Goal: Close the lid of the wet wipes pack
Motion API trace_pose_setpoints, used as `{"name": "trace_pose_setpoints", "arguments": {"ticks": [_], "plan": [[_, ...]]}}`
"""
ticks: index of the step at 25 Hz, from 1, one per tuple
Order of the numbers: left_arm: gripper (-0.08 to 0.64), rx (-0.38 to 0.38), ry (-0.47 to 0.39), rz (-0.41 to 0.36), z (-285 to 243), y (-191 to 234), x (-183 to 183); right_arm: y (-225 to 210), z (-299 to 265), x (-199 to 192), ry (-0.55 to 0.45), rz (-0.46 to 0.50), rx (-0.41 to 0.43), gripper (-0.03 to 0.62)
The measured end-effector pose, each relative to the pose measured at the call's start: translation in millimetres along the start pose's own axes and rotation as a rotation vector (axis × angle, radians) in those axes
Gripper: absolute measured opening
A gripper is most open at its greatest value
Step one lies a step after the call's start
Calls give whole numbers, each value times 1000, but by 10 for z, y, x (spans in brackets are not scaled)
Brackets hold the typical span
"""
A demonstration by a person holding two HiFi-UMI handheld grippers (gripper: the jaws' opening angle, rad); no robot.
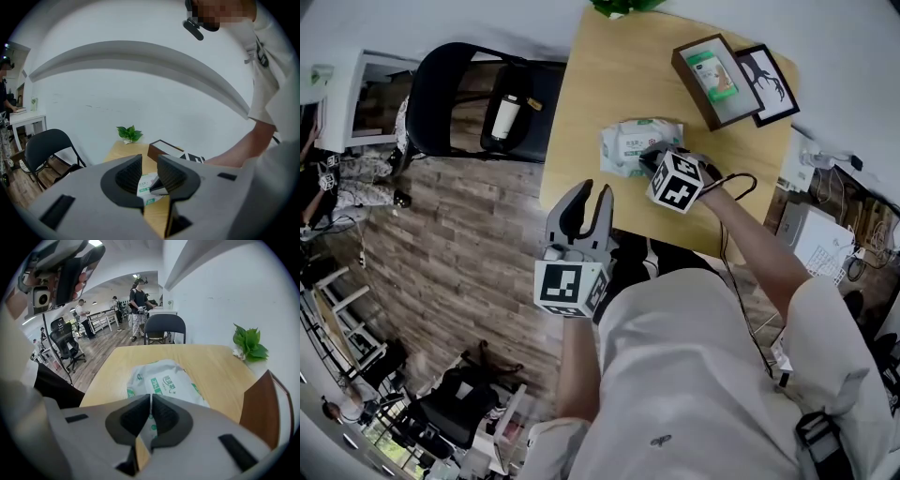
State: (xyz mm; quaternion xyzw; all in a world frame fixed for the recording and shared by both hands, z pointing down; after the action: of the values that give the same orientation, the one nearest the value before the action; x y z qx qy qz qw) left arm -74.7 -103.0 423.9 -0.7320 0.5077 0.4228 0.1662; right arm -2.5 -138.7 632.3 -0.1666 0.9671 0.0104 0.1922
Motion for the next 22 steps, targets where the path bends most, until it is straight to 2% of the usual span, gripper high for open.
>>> {"name": "trace_pose_setpoints", "arguments": {"ticks": [5, 12, 22], "plan": [[95, -12, 0, -13, 62, -5, -18, 41, 81, -18, -26, -18, -24, 17], [95, -51, -8, -53, 221, 32, -78, 115, 359, -7, -63, -79, -109, 17], [95, -158, -39, -121, 717, -59, -209, 557, 970, 76, -130, -196, -259, 14]]}}
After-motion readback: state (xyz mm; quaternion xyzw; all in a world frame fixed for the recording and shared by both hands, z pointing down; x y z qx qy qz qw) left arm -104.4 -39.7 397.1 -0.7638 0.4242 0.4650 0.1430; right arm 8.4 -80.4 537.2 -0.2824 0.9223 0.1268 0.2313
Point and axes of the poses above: the fingertips, and each gripper's own axes: z backward along the fingers, y to its left, x out of its top, the point moved 2 cm from there along z, backward along the fingers, and after that the axes turned 10 degrees about y, right-handed, at the moved point
